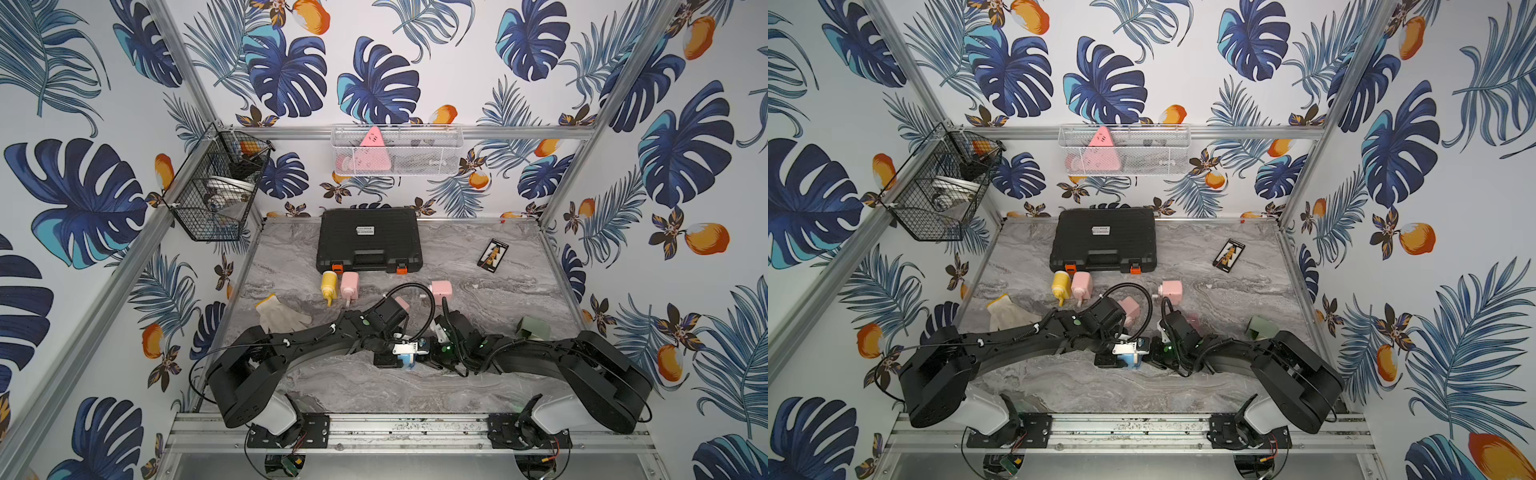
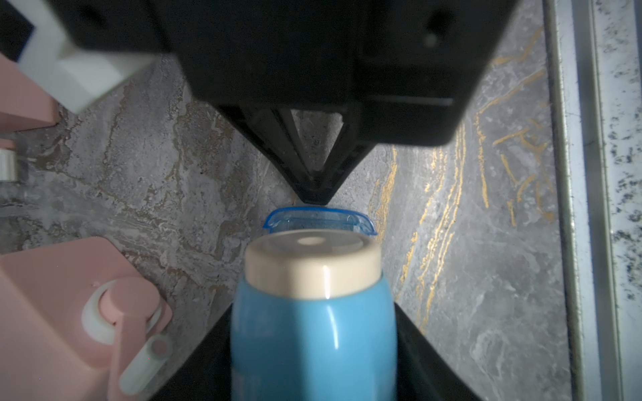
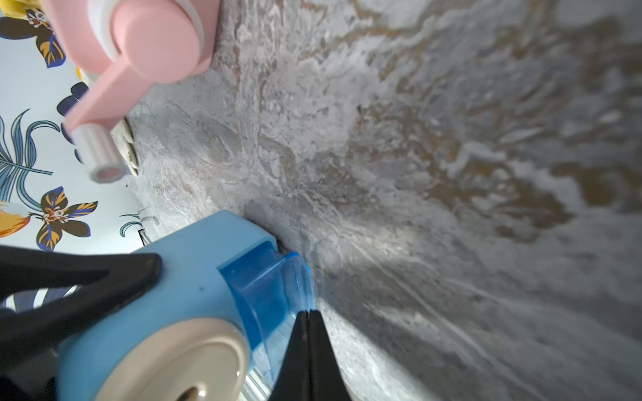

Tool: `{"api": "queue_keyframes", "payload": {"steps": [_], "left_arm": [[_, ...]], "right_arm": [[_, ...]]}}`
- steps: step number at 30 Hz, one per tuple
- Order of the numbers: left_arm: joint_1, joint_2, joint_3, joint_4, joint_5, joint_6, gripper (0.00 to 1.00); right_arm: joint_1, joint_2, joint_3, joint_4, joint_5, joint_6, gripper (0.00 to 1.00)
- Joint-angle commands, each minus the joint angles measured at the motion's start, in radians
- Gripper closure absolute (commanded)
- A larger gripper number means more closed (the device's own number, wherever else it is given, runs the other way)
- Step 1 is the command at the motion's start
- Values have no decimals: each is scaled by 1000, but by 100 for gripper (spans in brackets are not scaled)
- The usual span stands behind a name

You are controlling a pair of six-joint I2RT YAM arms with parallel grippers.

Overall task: Put the tray back into the pencil sharpener
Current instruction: Close the container of the pencil sharpener.

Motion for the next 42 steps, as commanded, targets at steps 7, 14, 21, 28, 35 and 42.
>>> {"api": "queue_keyframes", "payload": {"steps": [7,14,21,28,35,42], "left_arm": [[0,16,-5,-21,-42,11,57],[0,13,-6,-19,-44,12,57],[0,12,-8,-16,-47,8,57],[0,-5,-3,-18,-64,0,59],[0,-91,26,-15,-71,-47,63],[0,-174,72,-8,-121,-150,70]], "right_arm": [[6,53,15,108,-44,29,96],[6,75,8,150,-55,42,96],[6,96,-7,232,-79,77,96],[6,48,-32,191,-35,88,95],[6,-198,-103,-16,113,54,94],[4,-525,-131,-208,300,-23,91]]}}
